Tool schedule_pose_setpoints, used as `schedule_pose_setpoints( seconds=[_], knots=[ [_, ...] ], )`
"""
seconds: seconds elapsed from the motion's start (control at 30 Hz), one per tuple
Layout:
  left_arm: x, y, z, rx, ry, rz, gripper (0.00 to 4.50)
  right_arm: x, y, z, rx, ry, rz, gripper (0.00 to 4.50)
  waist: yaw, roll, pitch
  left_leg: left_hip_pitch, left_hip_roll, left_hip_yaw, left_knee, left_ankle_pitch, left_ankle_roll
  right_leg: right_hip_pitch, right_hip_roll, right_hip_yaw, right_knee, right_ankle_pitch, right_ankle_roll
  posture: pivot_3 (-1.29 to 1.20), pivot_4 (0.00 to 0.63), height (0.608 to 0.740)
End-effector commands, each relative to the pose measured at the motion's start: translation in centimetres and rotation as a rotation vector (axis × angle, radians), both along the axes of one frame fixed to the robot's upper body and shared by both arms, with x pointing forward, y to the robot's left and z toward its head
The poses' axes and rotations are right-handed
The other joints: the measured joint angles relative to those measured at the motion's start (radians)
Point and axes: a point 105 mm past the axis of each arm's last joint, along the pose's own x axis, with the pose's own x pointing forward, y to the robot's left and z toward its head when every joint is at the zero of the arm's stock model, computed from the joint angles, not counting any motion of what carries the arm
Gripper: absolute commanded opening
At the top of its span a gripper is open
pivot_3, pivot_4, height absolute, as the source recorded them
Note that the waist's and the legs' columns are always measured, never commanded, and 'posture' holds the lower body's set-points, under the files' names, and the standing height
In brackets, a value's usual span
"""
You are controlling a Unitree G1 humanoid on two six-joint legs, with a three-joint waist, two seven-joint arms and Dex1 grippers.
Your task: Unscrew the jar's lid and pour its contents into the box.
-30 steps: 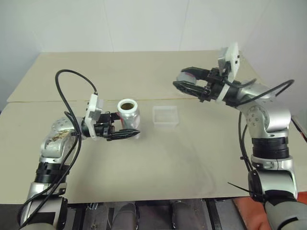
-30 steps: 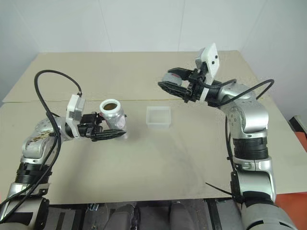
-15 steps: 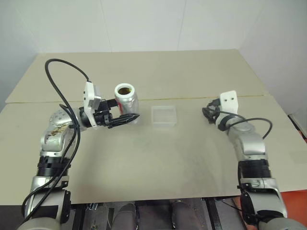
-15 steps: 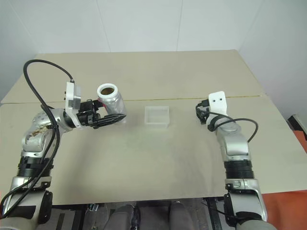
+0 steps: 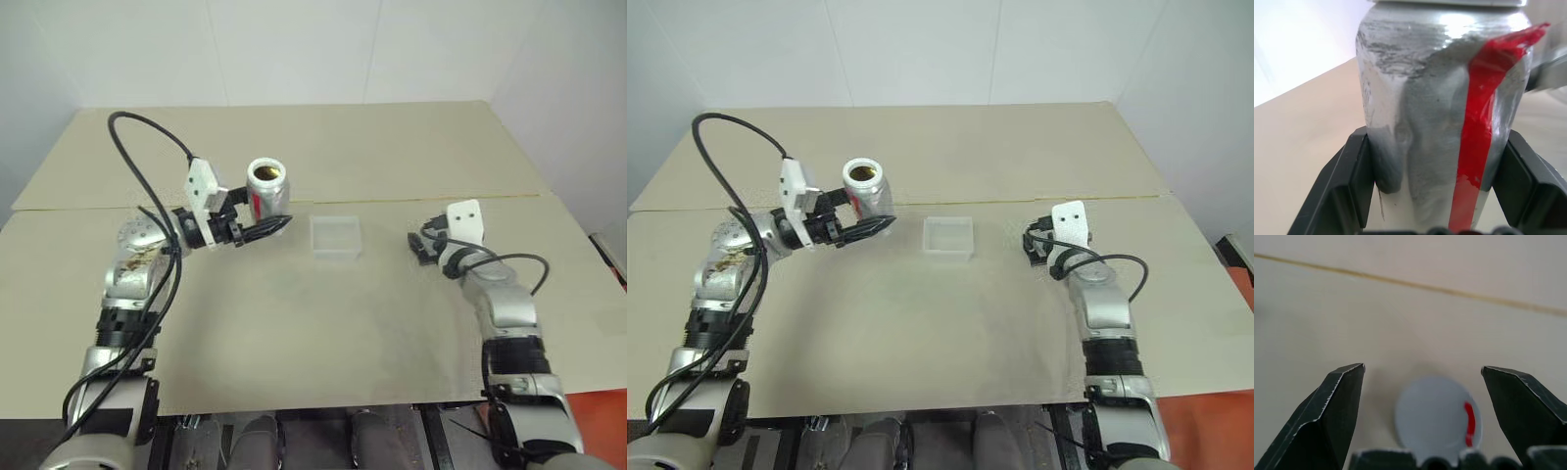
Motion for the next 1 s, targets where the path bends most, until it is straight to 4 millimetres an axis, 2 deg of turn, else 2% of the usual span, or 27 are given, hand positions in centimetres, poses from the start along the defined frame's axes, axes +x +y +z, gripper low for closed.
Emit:
schedule_pose_setpoints(
  seconds=[0.03, 0.2, 0.4, 0.53, 0.63, 0.73, 0.83, 1.0],
  knots=[
    [1.3, -0.5, 1.6, 0.032, -0.098, 0.055, 2.97, -1.5, 1.7, 3.8, 0.002, -0.103, 0.15, 4.49, 0.001, 0.0, 0.0, 0.0, 0.0, 0.0, 0.0, 0.0, 0.0, 0.0, 0.0, 0.0, 0.0, 0.0, 0.0, 0.0, 0.15, 0.74],
    [3.0, -1.3, 2.6, 0.045, -0.158, 0.096, 2.97, -2.9, 3.2, 5.5, 0.022, -0.143, 0.259, 4.49, 0.005, 0.0, 0.0, 0.0, 0.0, 0.0, 0.001, 0.0, 0.0, 0.001, 0.0, -0.001, -0.001, 0.0, 0.0, 0.0, 0.15, 0.74],
    [4.4, -2.9, 3.5, 0.148, -0.277, 0.104, 2.97, -3.8, 3.4, 5.8, -0.002, -0.157, 0.305, 4.49, 0.006, 0.0, 0.0, 0.0, -0.001, 0.0, 0.001, 0.0, 0.0, 0.001, 0.0, -0.001, -0.001, 0.0, 0.0, 0.0, 0.15, 0.74],
    [5.4, -3.7, 4.9, 0.191, -0.343, 0.123, 2.97, -4.9, 3.5, 6.0, -0.041, -0.156, 0.375, 4.49, 0.008, 0.0, 0.0, -0.003, -0.001, -0.001, 0.002, 0.0, 0.0, -0.001, 0.0, -0.002, -0.002, 0.0, 0.0, 0.0, 0.15, 0.74],
    [6.0, -4.4, 5.1, 0.347, -0.479, 0.142, 2.97, -6.4, 3.7, 6.4, -0.098, -0.153, 0.484, 4.49, 0.014, 0.0, 0.0, -0.004, -0.001, -0.001, 0.005, -0.001, 0.001, 0.0, 0.0, -0.002, -0.003, 0.0, 0.0, 0.0, 0.15, 0.74],
    [6.4, -5.4, 4.8, 0.585, -0.682, 0.141, 2.97, -8.8, 3.8, 7.0, -0.169, -0.132, 0.65, 4.49, 0.026, -0.001, 0.0, -0.004, -0.002, -0.002, 0.006, -0.002, 0.003, 0.001, 0.001, -0.002, -0.004, 0.0, 0.0, 0.0, 0.15, 0.74],
    [6.8, -6.3, 5.1, 0.701, -0.826, 0.149, 2.97, -10.5, 3.6, 7.6, -0.23, -0.11, 0.763, 4.49, 0.031, -0.001, 0.001, -0.005, -0.002, -0.003, 0.007, -0.002, 0.004, 0.001, 0.001, -0.002, -0.004, 0.0, 0.0, 0.0, 0.15, 0.74],
    [7.0, -9.2, 7.6, 0.833, -1.153, 0.193, 2.97, -11.7, 2.6, 8.9, -0.289, -0.085, 0.847, 4.49, 0.04, -0.003, 0.002, -0.006, -0.002, -0.003, 0.009, -0.003, 0.005, 0.001, 0.001, -0.002, -0.005, 0.0, 0.001, 0.0, 0.15, 0.74]
  ],
)
